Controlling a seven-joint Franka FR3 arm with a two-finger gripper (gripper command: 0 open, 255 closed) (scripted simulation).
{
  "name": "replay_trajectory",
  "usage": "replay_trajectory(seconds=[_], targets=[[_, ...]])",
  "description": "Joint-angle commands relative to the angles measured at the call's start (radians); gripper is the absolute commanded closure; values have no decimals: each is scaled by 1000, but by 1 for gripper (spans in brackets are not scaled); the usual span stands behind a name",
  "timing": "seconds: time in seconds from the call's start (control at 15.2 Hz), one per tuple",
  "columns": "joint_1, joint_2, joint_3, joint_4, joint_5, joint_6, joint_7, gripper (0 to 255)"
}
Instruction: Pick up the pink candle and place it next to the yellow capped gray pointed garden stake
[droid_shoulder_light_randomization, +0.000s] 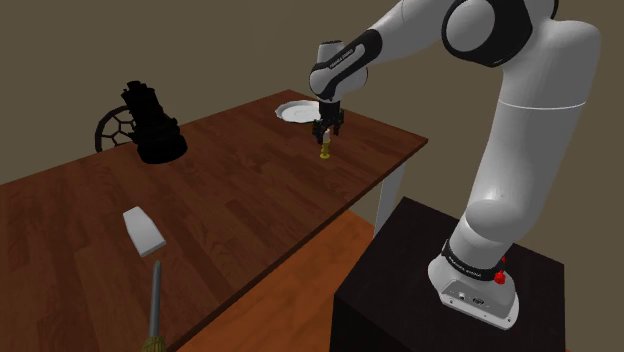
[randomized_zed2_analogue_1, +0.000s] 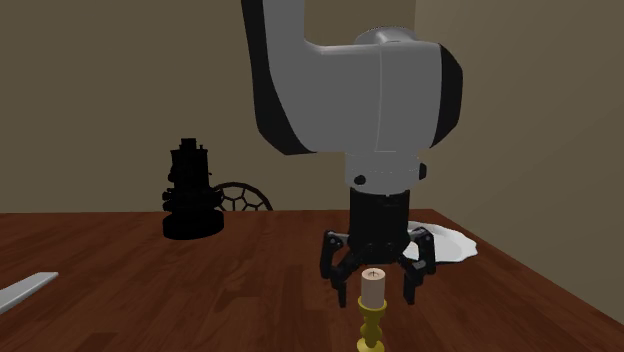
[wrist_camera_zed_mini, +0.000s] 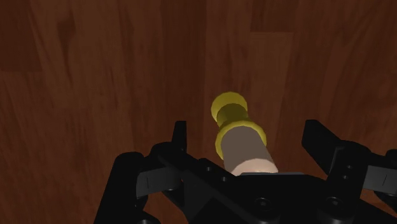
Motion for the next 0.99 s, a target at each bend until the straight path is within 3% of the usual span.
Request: replay_trajectory(seconds=[0.0, 0.07, 0.13, 0.73, 0.92], targets=[[0, 0, 0, 0, 0, 0, 0, 0], [0, 0, 0, 0, 0, 0, 0, 0], [0, 0, 0, 0, 0, 0, 0, 255], [0, 0, 0, 0, 0, 0, 0, 255], [1, -20, -1, 17, -4, -36, 3, 255]])
